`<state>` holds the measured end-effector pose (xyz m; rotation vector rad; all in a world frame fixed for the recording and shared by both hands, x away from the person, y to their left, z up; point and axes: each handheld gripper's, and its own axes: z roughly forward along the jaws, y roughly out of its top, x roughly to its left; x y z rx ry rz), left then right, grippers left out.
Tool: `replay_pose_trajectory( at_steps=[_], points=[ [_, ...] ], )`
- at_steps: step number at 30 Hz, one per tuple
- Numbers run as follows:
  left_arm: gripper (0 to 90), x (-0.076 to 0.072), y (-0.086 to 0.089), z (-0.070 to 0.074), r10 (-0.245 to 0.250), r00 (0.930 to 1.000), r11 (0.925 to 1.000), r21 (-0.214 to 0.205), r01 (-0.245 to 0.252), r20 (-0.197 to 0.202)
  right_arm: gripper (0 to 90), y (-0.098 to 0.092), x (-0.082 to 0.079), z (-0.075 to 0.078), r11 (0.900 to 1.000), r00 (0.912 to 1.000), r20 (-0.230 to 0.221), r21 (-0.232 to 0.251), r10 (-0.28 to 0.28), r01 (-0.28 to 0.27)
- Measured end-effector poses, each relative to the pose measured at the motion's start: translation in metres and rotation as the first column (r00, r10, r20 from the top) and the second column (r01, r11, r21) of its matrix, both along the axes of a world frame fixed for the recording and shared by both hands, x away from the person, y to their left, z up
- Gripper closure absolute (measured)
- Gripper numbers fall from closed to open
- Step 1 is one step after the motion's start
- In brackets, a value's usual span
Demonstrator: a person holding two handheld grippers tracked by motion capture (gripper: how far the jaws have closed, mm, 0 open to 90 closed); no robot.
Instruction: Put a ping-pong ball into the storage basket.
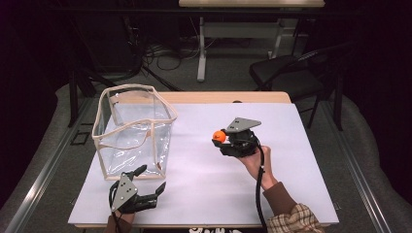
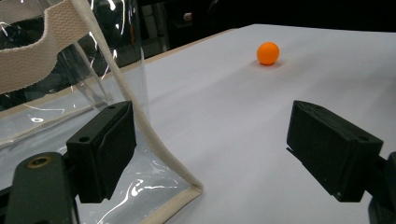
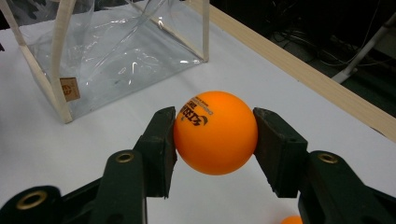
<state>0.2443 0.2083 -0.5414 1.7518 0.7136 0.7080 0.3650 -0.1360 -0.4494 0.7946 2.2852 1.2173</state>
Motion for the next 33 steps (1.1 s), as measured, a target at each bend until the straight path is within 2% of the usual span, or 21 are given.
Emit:
replay_pose_trajectory(
  at_steps=[33],
  points=[
    [15.8, 0.0, 0.0, 0.0, -0.001, 1.0, 1.0, 0.0, 0.001, 0.0, 50.9, 0.017, 0.018, 0.006, 0.9996, 0.9999, -0.007, 0.023, 0.013, -0.013]
  ],
)
